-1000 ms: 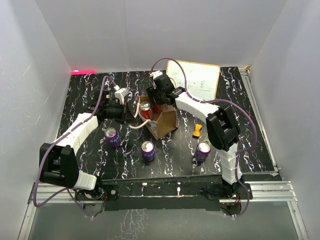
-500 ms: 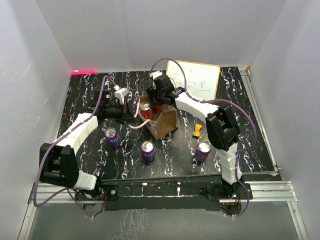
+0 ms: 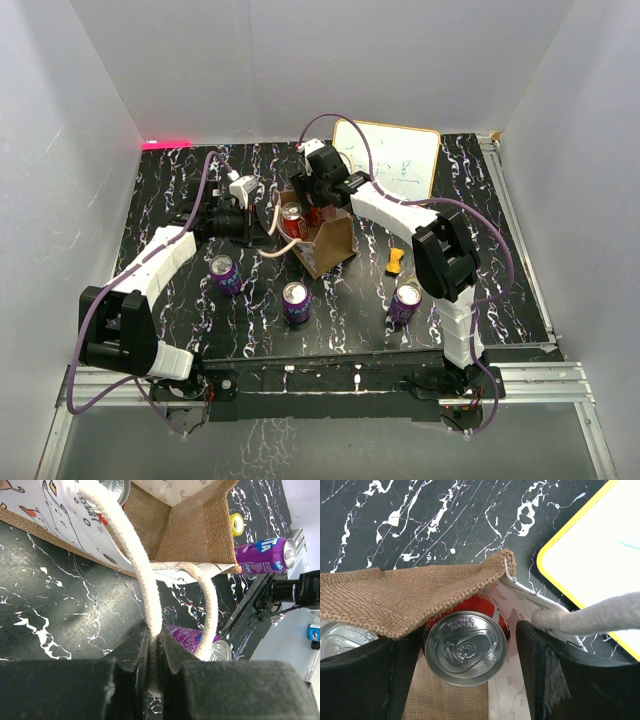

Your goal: Place the beverage into the canvas bag

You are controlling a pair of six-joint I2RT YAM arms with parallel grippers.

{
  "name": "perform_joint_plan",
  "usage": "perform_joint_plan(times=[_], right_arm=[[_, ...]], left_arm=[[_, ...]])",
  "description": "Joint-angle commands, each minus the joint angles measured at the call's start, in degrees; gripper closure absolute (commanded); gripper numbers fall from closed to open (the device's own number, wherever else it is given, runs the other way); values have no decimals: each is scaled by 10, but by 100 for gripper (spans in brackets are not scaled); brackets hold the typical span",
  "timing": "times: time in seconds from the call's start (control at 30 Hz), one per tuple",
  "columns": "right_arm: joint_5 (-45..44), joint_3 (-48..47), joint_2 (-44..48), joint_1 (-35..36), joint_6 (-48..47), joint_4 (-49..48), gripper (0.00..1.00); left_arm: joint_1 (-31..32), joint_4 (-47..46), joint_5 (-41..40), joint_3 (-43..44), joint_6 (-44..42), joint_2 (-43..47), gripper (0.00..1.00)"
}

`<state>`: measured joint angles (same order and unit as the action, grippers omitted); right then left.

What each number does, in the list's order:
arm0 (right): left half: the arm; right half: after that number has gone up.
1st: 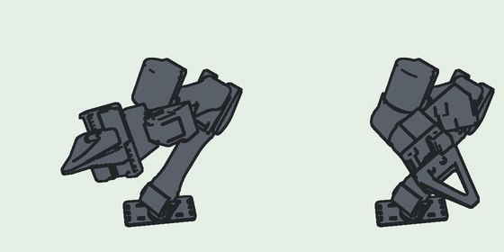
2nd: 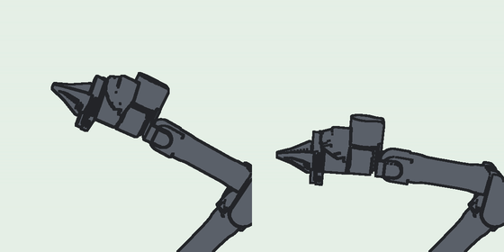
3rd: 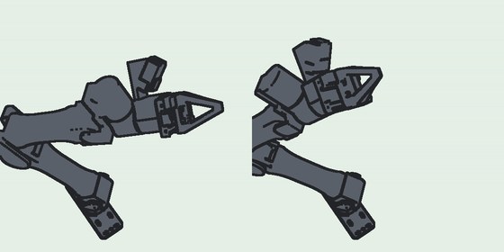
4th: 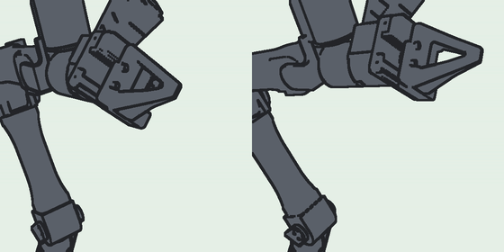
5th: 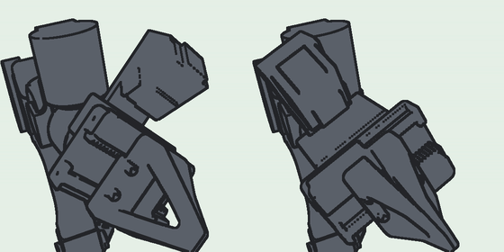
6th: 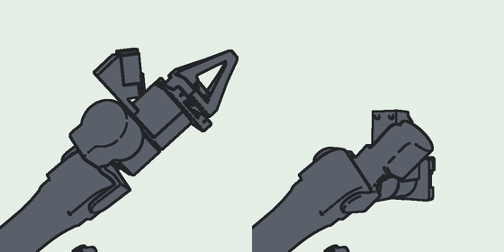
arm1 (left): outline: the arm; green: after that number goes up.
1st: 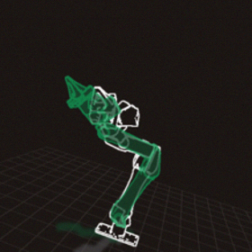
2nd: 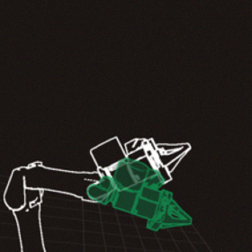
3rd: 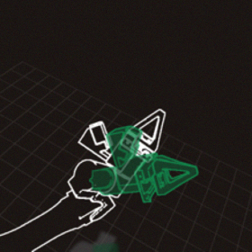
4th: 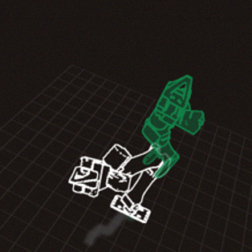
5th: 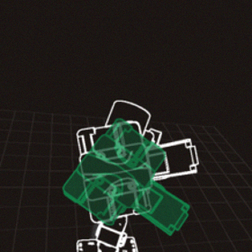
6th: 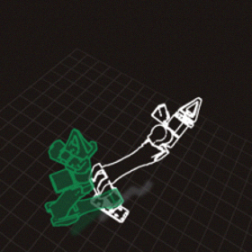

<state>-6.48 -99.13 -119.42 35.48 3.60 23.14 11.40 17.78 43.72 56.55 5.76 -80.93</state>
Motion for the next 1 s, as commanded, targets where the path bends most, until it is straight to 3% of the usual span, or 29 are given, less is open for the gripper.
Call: perform_joint_plan(times=[0.0, 0.73, 0.97], right_arm=[[-19, -36, 16, -6, -15, -31, 22], [32, -43, 51, 1, -21, -22, 25], [-1, -43, 50, 22, -55, -26, 27]], left_arm=[[-2, 3, 16, -7, -6, 19, 100], [-3, 14, 18, 12, 2, 0, 100], [-2, 19, 26, 27, 13, -11, 100]])
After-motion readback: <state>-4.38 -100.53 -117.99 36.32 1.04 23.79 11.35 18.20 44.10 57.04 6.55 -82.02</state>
